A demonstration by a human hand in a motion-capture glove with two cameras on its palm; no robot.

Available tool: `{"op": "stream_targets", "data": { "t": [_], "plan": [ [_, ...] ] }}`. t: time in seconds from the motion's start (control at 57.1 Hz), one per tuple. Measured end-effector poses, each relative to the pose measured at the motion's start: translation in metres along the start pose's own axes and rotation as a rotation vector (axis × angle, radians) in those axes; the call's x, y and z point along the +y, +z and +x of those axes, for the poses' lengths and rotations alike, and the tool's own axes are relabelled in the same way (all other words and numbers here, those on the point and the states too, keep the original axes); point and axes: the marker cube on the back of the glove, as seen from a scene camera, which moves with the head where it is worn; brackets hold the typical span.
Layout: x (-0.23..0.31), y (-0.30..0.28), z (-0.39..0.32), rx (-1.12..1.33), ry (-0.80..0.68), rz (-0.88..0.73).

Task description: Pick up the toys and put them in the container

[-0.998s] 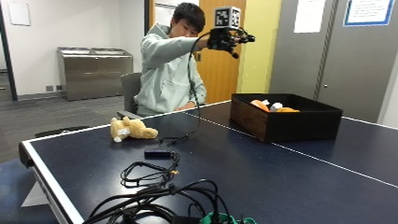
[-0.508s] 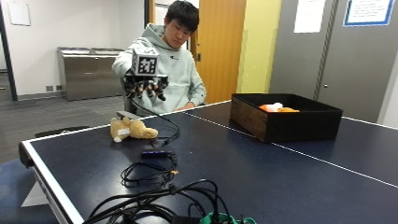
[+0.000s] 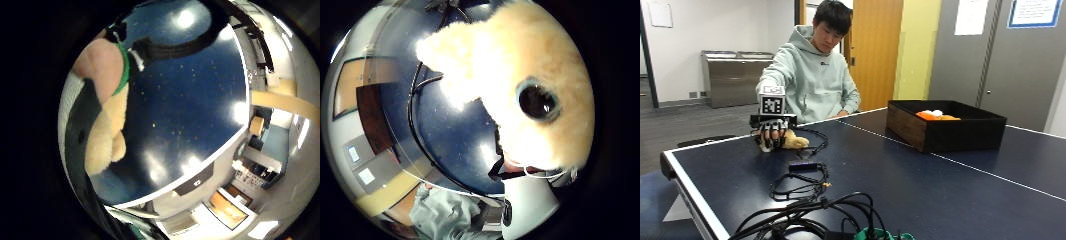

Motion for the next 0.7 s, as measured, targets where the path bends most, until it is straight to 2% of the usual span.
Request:
{"op": "stream_targets", "data": {
  "t": [0.14, 0.263, 0.333, 0.525, 0.613, 0.7],
  "plan": [
    [-0.001, 0.006, -0.011, -0.027, -0.027, 0.046],
    [0.002, -0.012, -0.037, -0.015, -0.088, -0.092],
    [0.009, -0.032, -0.055, -0.007, -0.123, -0.12],
    [0.023, -0.134, -0.123, 0.013, -0.303, -0.041],
    [0.045, -0.179, -0.169, -0.017, -0.35, -0.015],
    [0.074, -0.221, -0.23, 0.006, -0.432, 0.089]
  ]
}}
